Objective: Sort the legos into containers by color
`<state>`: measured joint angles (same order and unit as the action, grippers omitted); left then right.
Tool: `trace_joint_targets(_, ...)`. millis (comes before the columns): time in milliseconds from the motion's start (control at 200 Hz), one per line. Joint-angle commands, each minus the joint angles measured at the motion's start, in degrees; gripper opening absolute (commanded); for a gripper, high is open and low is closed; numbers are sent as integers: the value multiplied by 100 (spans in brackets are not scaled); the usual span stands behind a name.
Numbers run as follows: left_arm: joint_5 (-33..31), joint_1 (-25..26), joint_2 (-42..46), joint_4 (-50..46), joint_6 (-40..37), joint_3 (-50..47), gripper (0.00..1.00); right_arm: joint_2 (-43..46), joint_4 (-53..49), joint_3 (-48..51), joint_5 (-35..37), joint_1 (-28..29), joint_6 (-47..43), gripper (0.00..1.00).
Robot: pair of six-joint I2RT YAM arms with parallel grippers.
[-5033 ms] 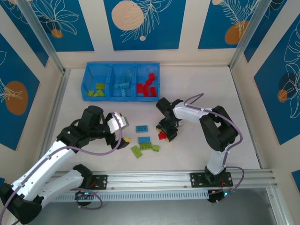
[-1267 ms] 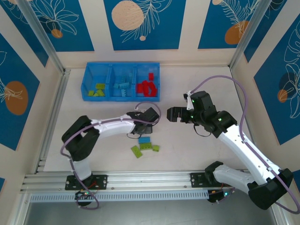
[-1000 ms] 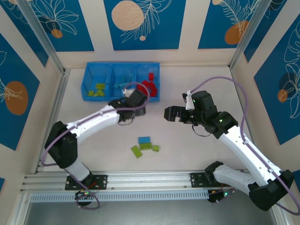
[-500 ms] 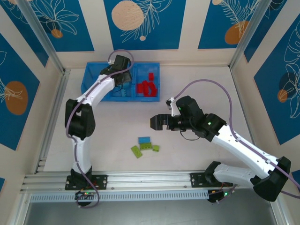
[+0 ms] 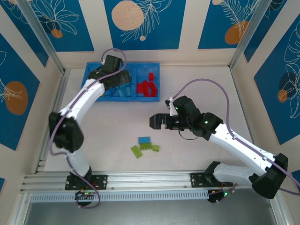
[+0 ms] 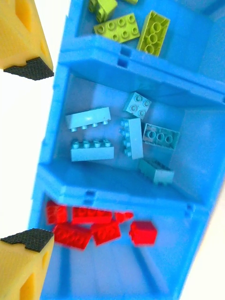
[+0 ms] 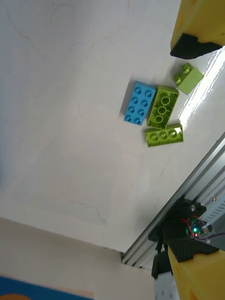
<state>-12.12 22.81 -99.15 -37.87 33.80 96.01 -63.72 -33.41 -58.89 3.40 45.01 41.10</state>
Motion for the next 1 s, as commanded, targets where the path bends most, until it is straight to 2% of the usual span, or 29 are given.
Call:
trace_joint_targets(0,366,296,1318,-57,-518,-531,84,-324,-411,-213,385,146,88,99)
trace_joint_targets(105,931,579,2543,14,-1367,-1336,84,-793,-911,-414,1009,310,674,100)
trace_joint_targets(220,1726,717,4011,221,-2525,-2351,84,-1435,-1044,-583,1010,557,1014,100)
trace_joint_targets(335,2077,738,5354,278,-3627,-3275,81,-2230,-1106,-934,1029,854,1204,100)
trace_joint_targets(455,2612,740,6300,64,-4446,-3941,87,-3179,-1282,-1444,1179,1077,1343,99)
trace_joint_targets(510,3085,735,6623,43,-4625,-4254,95,-3567,-1339,-1649,1281,1136,1361,100)
trace_joint_targets(595,3893,736,7036,175,-4685,-4698,100,-4019,-1322,-1859,1311,1167,1376,100)
trace_joint_targets(685,4083,738,7379,469,-4509,-5096,100,-4374,-1245,-1997,1165,1189,1374,100)
trace_joint_targets(795,4029,741,7624,535,-4615,-5416,100,-4743,-1332,-2181,1218,1279,1422,99)
trace_joint_targets(890,3996,737,7665,396,-4786,-5554,100,-4980,-1410,-2266,1282,1338,1486,91)
trace_joint_targets(990,4055,742,7648,184,-4892,-5593,100,-5028,-1406,-2217,1322,1346,1625,74)
